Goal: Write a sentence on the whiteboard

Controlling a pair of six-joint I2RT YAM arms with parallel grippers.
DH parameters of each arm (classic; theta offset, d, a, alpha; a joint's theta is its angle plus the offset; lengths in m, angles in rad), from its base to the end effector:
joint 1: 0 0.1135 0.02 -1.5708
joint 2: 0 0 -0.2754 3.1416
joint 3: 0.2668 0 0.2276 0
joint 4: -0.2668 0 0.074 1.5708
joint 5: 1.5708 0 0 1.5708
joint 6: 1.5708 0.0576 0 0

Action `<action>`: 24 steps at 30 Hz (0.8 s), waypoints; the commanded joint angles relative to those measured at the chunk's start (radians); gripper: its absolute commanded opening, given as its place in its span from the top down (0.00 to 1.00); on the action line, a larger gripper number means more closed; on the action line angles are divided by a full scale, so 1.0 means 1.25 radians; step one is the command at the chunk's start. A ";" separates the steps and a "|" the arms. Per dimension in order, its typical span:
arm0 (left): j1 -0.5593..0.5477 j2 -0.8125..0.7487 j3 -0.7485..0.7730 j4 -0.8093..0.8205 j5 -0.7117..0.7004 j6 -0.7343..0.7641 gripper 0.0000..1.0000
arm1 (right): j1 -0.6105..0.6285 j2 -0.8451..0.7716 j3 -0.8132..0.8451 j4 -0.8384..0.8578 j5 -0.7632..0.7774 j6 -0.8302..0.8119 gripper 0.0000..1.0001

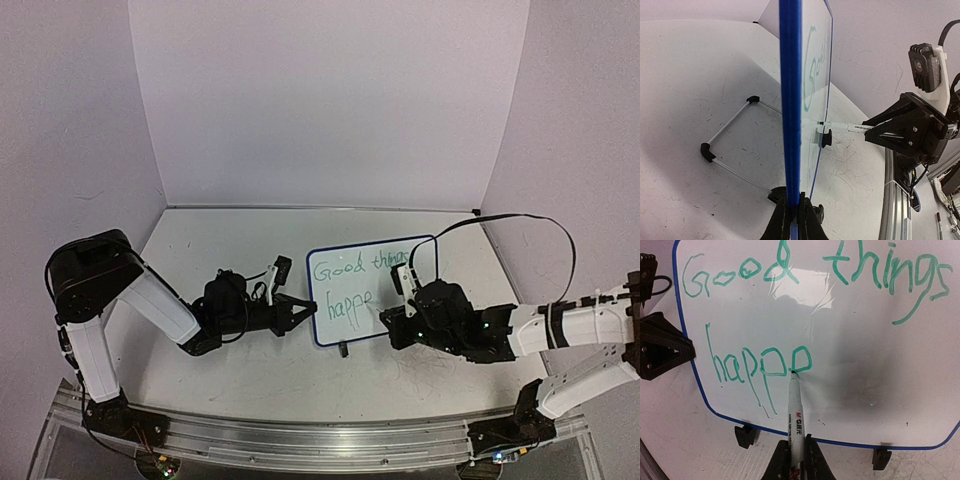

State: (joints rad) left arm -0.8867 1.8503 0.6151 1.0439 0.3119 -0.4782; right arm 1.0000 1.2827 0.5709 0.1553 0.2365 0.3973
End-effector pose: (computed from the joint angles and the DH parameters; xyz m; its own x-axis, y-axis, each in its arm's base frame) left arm 0.2084 -0.2835 0.1662 -0.5337 -0.0385 -0.8448 0.7686 0.3945 -0.5036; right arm 0.1505 0.2094 0.2109 -0.5381 -0.1418 -0.8309 -0.5448 0.8107 0.2144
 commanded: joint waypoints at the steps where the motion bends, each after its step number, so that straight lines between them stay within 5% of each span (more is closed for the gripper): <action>1: 0.001 -0.032 0.005 0.012 -0.006 0.019 1.00 | -0.004 0.001 -0.011 -0.032 0.000 0.025 1.00; 24: 0.001 -0.035 0.006 0.006 -0.008 0.021 1.00 | -0.006 -0.042 0.034 -0.002 0.064 -0.002 1.00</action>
State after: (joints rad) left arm -0.8867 1.8488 0.6151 1.0420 0.3122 -0.4740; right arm 0.9970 1.2080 0.5686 0.1143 0.2833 0.4122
